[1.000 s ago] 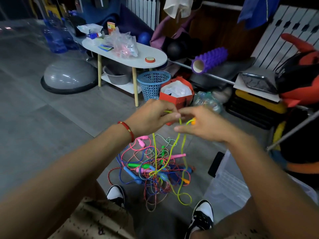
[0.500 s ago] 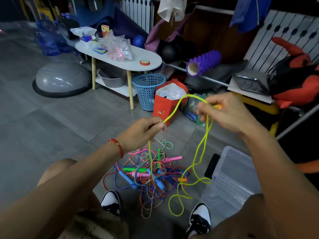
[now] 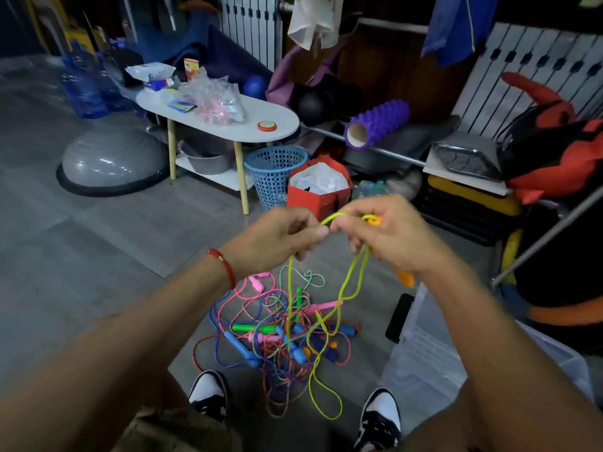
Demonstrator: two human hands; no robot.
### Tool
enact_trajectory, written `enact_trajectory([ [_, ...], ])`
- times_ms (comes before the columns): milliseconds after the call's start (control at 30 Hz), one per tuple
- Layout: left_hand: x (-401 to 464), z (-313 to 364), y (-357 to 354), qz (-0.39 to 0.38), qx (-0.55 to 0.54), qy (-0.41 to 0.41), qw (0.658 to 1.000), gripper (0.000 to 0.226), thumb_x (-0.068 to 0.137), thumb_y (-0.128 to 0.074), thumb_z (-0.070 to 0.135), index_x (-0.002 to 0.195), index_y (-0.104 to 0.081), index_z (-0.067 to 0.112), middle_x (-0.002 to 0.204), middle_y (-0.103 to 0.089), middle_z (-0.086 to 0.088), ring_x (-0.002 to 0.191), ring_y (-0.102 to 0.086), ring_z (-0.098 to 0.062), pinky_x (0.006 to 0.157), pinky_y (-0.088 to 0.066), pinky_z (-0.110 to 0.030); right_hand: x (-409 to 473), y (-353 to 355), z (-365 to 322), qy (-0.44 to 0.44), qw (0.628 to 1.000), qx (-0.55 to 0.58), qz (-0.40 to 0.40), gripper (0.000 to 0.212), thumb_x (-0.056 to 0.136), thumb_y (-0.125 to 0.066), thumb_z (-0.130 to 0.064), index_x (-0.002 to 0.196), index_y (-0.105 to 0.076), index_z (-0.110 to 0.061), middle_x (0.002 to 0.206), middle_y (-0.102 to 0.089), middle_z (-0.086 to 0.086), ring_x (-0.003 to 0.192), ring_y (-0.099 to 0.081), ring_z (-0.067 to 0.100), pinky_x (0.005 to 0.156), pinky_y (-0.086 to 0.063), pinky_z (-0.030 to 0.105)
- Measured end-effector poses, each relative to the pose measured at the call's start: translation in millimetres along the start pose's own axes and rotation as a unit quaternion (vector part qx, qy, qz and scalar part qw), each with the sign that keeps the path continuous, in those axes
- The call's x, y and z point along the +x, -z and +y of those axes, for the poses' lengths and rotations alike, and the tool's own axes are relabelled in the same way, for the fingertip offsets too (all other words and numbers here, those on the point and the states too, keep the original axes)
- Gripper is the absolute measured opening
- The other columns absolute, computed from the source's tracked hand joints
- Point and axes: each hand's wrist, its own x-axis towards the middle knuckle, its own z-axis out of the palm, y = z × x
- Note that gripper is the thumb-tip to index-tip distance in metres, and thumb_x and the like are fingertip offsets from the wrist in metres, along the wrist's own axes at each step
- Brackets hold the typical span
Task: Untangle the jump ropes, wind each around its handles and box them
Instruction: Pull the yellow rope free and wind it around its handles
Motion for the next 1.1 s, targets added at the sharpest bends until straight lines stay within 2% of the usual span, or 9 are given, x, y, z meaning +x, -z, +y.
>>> enact_trajectory([
  [167,-16.0,-23.5,-18.3,-0.027,-0.037,-0.015,0.999,0.024,0.107,-0.040,0.011,0.098,-0.054,-0.006,0.084,-0.058,-0.009,0.076,-0.057,-0.016,0.075,-0.051,-0.033,-1.9,36.1,-1.9,0.007,0.982,0.114,0.148,0.017,0.097,-0.063,-0.018,0.086,-0.075,-0.015,0.064,-0.066,0.011,0.054,-0.058,0.027,0.044,-0.042,0.031],
  [267,-10.2,-22.9,-13.3,0.033,0.028,-0.034,0.998,0.020,0.106,-0.044,0.012,0.098,-0.058,0.001,0.078,-0.054,0.017,0.070,-0.050,-0.001,0.068,-0.050,-0.022,-1.7,44.5,17.8,-0.024,0.983,-0.156,0.090,0.043,0.084,-0.073,-0.046,0.124,-0.064,-0.036,0.086,-0.072,-0.008,0.079,-0.068,0.009,0.078,-0.056,0.036],
  [333,-1.5,-13.1,-8.0,0.044,0.082,-0.071,0.993,0.019,0.104,-0.050,0.015,0.096,-0.065,0.006,0.078,-0.059,0.014,0.070,-0.052,0.001,0.068,-0.043,-0.017,-4.9,36.6,18.9,-0.031,0.963,-0.268,0.017,0.081,0.075,-0.078,-0.055,0.146,-0.040,-0.049,0.117,-0.068,-0.016,0.104,-0.065,0.008,0.093,-0.050,0.030],
  [400,6.8,-0.1,-7.1,0.028,0.140,-0.097,0.985,0.020,0.099,-0.055,0.027,0.094,-0.070,0.015,0.083,-0.064,0.004,0.076,-0.057,-0.005,0.072,-0.045,-0.025,-5.8,16.5,15.3,0.005,0.952,-0.306,-0.023,0.074,0.077,-0.077,-0.054,0.144,-0.046,-0.044,0.134,-0.059,-0.015,0.121,-0.056,0.010,0.100,-0.047,0.032],
  [533,13.0,13.8,-10.5,0.066,0.180,-0.112,0.975,0.017,0.095,-0.065,0.032,0.094,-0.071,0.016,0.083,-0.067,0.005,0.077,-0.058,-0.004,0.073,-0.045,-0.025,-0.6,-6.1,11.7,-0.020,0.962,-0.272,-0.022,0.027,0.087,-0.063,-0.052,0.106,-0.066,-0.034,0.086,-0.069,-0.009,0.085,-0.064,0.016,0.076,-0.054,0.041],
  [633,6.3,-0.9,-8.7,0.078,0.015,-0.059,0.995,0.022,0.092,-0.071,0.021,0.100,-0.053,0.011,0.075,-0.061,-0.001,0.065,-0.054,-0.011,0.062,-0.044,-0.025,0.9,4.8,4.9,-0.015,0.985,-0.173,0.003,0.016,0.095,-0.066,-0.033,0.089,-0.077,-0.025,0.060,-0.064,-0.016,0.060,-0.058,0.000,0.061,-0.044,0.024],
  [867,-30.1,-89.2,-25.3,-0.017,0.058,0.076,0.995,0.029,0.101,-0.046,0.032,0.084,-0.061,0.015,0.069,-0.065,0.001,0.065,-0.062,-0.015,0.070,-0.053,-0.035,0.2,60.7,-26.7,0.012,0.990,0.061,0.129,0.017,0.097,-0.063,-0.021,0.085,-0.075,-0.017,0.071,-0.069,0.005,0.045,-0.044,0.012,0.037,-0.034,0.021],
  [1000,-29.4,-85.3,-23.0,0.005,0.114,0.096,0.989,0.032,0.107,-0.042,0.031,0.082,-0.057,0.017,0.061,-0.053,0.009,0.053,-0.052,0.003,0.059,-0.045,-0.024,1.9,50.1,-4.6,-0.064,0.989,-0.135,0.000,0.009,0.088,-0.075,-0.030,0.096,-0.076,-0.025,0.086,-0.074,-0.008,0.073,-0.064,0.006,0.077,-0.057,0.039],
  [1100,-18.6,-51.9,-16.9,-0.038,0.198,0.039,0.979,0.028,0.107,-0.041,0.027,0.093,-0.060,0.012,0.071,-0.049,0.015,0.062,-0.049,0.007,0.063,-0.036,-0.008,9.1,16.7,20.1,-0.087,0.958,-0.272,-0.030,0.080,0.076,-0.083,-0.047,0.145,-0.046,-0.033,0.131,-0.064,-0.007,0.116,-0.061,0.013,0.104,-0.047,0.037],
])
